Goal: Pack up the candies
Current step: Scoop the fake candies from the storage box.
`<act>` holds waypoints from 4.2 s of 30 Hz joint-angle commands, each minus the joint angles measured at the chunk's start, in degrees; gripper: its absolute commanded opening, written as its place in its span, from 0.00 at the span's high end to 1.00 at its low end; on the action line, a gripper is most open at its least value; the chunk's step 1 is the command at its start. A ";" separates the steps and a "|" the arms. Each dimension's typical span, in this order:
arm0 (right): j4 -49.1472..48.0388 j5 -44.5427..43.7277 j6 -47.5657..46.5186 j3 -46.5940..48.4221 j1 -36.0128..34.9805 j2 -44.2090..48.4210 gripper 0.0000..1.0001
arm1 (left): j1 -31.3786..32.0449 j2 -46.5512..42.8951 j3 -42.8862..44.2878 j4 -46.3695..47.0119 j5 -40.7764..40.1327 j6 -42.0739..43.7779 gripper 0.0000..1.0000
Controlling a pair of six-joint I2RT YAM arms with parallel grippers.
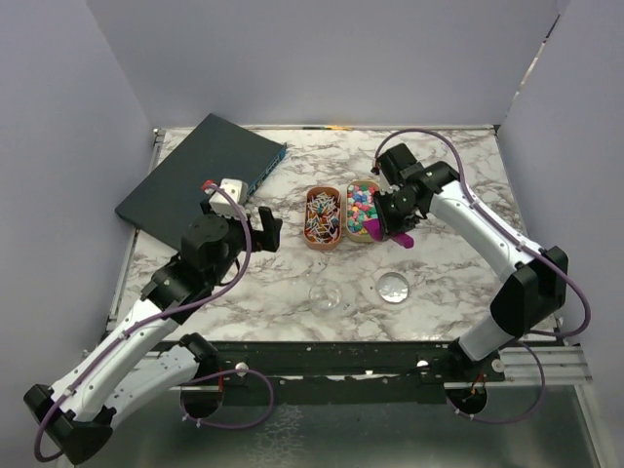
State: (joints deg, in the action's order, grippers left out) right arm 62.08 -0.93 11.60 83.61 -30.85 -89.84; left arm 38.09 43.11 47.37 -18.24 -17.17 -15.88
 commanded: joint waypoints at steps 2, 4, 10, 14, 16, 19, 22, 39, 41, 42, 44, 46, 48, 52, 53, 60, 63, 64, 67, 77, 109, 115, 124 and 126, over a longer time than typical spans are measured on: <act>3.24 5.08 0.30 4.14 2.51 -4.42 0.99 | 1.88 -0.94 -0.99 0.77 -1.78 1.46 0.01; 3.23 6.09 0.27 4.88 2.94 -5.66 0.99 | 2.59 -1.22 -1.04 0.60 -2.09 1.58 0.01; 5.14 7.12 0.77 7.74 3.93 -9.73 0.99 | 4.45 -2.16 -1.24 0.16 -2.79 1.98 0.01; 5.01 7.67 1.44 8.63 4.93 -10.98 0.99 | 5.43 -2.89 -1.30 -0.17 -3.44 2.13 0.01; 5.88 8.19 1.41 9.53 5.33 -12.11 0.99 | 5.98 -3.22 -1.34 -0.26 -3.68 2.25 0.01; 6.05 8.72 1.41 10.08 5.51 -13.28 0.99 | 6.80 -3.75 -1.37 -0.42 -3.88 2.30 0.01; 6.93 9.07 1.46 11.10 5.62 -14.66 0.99 | 7.57 -4.25 -1.49 -0.58 -4.30 2.38 0.01; 9.21 9.28 2.17 18.18 6.11 -24.51 0.99 | 10.15 -7.28 -1.71 -1.10 -5.84 2.74 0.01; 9.49 9.30 2.30 19.45 6.15 -25.86 0.99 | 10.28 -7.63 -1.68 -1.18 -6.01 2.77 0.01; 9.59 9.16 2.37 20.00 6.15 -26.43 0.99 | 10.38 -7.76 -1.67 -1.18 -6.11 2.70 0.01; 9.63 8.61 2.67 21.03 6.14 -27.62 0.99 | 10.50 -8.02 -1.67 -1.26 -6.37 2.82 0.01; 9.66 8.47 2.88 22.03 6.18 -28.79 0.99 | 10.60 -8.28 -1.69 -1.31 -6.58 2.81 0.01; 9.41 8.44 3.14 22.84 6.16 -29.89 0.99 | 10.69 -8.46 -1.72 -1.32 -6.80 2.82 0.01; 7.53 8.49 4.01 23.34 6.16 -31.27 0.99 | 10.69 -8.49 -1.74 -1.43 -7.00 2.82 0.01; 7.07 8.47 4.17 23.17 6.18 -31.53 0.99 | 10.69 -8.42 -1.71 -1.45 -7.00 2.84 0.01; 1.64 6.66 5.53 18.51 6.15 -30.57 0.99 | 10.76 -7.79 -1.69 -1.45 -7.25 2.88 0.01; -1.31 5.39 6.27 16.30 6.16 -29.82 1.00 | 10.71 -7.31 -1.59 -1.45 -7.26 2.92 0.01; -2.12 5.43 6.39 15.79 6.18 -29.81 1.00 | 10.70 -7.14 -1.63 -1.40 -7.26 2.88 0.01; -4.33 5.07 6.85 14.57 6.15 -29.40 0.99 | 10.74 -6.59 -1.65 -1.39 -7.24 2.94 0.01; -9.79 3.92 7.10 10.06 6.18 -28.36 1.00 | 10.70 -5.38 -1.50 -1.45 -7.53 2.97 0.01; -30.30 -3.92 8.87 -8.94 6.07 -18.28 1.00 | 9.80 -2.45 -1.42 -1.54 -7.79 3.13 0.01; -33.67 -4.76 9.23 -12.48 5.91 -14.61 0.99 | 9.39 -1.91 -1.41 -1.52 -7.70 3.14 0.01; -36.17 -6.41 8.88 -15.40 5.11 -10.68 0.99 | 9.11 -0.85 -1.34 -1.54 -7.53 3.13 0.01; -37.02 -6.70 8.80 -16.31 4.89 -9.65 0.99 | 9.02 -0.68 -1.36 -1.54 -7.51 3.13 0.01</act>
State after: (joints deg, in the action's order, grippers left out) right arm 27.20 -4.08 20.18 69.06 -25.45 -102.67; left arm 47.57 42.19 46.37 -19.40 -23.66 -13.56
